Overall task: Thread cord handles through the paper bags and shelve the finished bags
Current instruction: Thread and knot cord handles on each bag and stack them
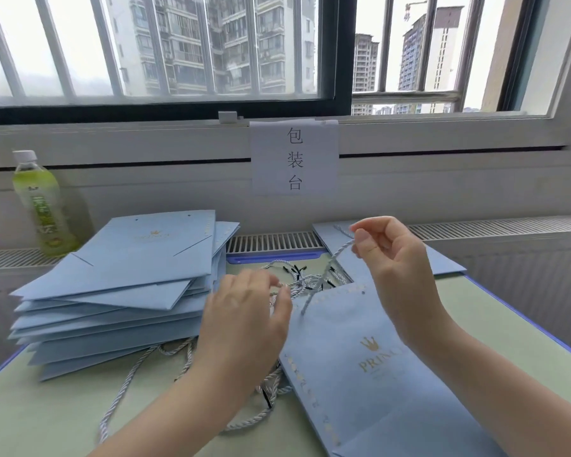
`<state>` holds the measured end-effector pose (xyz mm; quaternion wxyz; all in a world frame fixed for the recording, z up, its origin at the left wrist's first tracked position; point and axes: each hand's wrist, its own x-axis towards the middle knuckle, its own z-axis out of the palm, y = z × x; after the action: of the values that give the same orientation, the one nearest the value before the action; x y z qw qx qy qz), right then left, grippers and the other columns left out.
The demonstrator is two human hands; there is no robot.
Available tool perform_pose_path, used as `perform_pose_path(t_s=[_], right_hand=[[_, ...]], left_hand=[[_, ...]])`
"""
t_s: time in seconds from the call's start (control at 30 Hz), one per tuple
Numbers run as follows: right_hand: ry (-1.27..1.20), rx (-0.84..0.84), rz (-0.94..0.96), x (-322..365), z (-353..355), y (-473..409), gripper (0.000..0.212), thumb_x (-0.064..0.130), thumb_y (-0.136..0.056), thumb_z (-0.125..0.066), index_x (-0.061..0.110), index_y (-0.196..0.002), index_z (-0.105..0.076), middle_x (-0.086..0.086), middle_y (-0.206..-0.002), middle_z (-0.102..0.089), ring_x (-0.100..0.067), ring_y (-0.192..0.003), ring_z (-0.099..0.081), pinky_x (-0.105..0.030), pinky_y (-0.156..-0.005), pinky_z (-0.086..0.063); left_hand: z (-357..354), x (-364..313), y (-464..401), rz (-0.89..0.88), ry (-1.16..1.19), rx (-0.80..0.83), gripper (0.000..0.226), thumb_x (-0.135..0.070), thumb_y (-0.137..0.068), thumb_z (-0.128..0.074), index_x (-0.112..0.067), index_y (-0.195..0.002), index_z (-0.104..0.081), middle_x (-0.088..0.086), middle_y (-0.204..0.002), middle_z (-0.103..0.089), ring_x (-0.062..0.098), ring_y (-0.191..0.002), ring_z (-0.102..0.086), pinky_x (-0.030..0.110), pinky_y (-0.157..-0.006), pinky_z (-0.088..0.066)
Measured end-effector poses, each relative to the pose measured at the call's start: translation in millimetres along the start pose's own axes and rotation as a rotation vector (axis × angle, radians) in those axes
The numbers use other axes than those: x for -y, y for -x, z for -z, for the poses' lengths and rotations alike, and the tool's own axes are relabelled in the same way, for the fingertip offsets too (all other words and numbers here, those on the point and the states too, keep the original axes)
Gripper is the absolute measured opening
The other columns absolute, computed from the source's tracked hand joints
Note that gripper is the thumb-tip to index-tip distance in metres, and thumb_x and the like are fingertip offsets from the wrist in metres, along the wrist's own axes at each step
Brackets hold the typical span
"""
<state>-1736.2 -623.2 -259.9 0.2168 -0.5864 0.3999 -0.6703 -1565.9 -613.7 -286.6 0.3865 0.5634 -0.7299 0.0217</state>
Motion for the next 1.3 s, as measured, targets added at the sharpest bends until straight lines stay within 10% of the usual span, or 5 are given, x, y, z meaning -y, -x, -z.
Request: perform_pose_path(t_s=[0.43,0.67,0.87,1.13,1.3], right_hand=[[0.752,0.259,0.543,-14,-6,13,0.019,0.010,-0.086,-0.054,0.021,-0.101,-0.057,0.016,-0.077,-0.059,-0.009,-0.077,-0.053,-0.031,-0.079,-0.039],[0.957,0.149,0.429,-21,8,0,0.015,0.028,-0.089,-0.055,0.019,-0.084,-0.066,0.006,-0.078,-0.052,-0.020,-0.075,-0.047,-0.031,-0.069,-0.032],[0.520,0.096,0.020,-12,9,-3,0.032,0.035,-0.096,-0.049,0.018,-0.074,-0.065,0.008,-0.045,-0.048,-0.009,-0.047,-0.043,-0.030,-0.054,-0.037],[-0.340,0.208,-0.478,-5,-2,0,0.016,0.009,-0.095,-0.051,0.006,-0.092,-0.066,-0.008,-0.081,-0.070,-0.016,-0.076,-0.066,-0.025,-0.076,-0.054],[-0.159,0.577,-0.448,0,-8,12,0.010,0.001,-0.095,-0.050,0.005,-0.101,-0.057,-0.006,-0.076,-0.068,-0.015,-0.065,-0.061,-0.024,-0.066,-0.048]], left_hand=[[4,-1,-5,0.063,0.795,-0.034,0.018,-0.026,-0.083,-0.039,-0.014,-0.077,-0.051,-0.008,-0.056,-0.048,0.010,-0.055,-0.046,0.021,-0.055,-0.039],[18,5,-8,0.073,0.473,-0.147,0.021,-0.017,-0.086,-0.044,-0.020,-0.073,-0.061,-0.009,-0.037,-0.035,0.011,-0.038,-0.026,0.026,-0.045,-0.020],[33,-6,-6,-0.052,0.025,0.080,0.033,-0.027,-0.066,-0.031,-0.009,-0.062,-0.058,0.004,-0.046,-0.038,0.019,-0.050,-0.032,0.030,-0.052,-0.032],[11,5,-5,0.062,0.057,0.214,0.021,-0.022,-0.095,-0.042,-0.029,-0.105,-0.059,-0.011,-0.078,-0.060,0.016,-0.080,-0.060,0.031,-0.072,-0.046],[4,0,-8,0.162,0.627,0.228,0.024,-0.015,-0.099,-0.043,-0.014,-0.118,-0.058,-0.003,-0.086,-0.065,0.009,-0.080,-0.062,0.028,-0.077,-0.051]])
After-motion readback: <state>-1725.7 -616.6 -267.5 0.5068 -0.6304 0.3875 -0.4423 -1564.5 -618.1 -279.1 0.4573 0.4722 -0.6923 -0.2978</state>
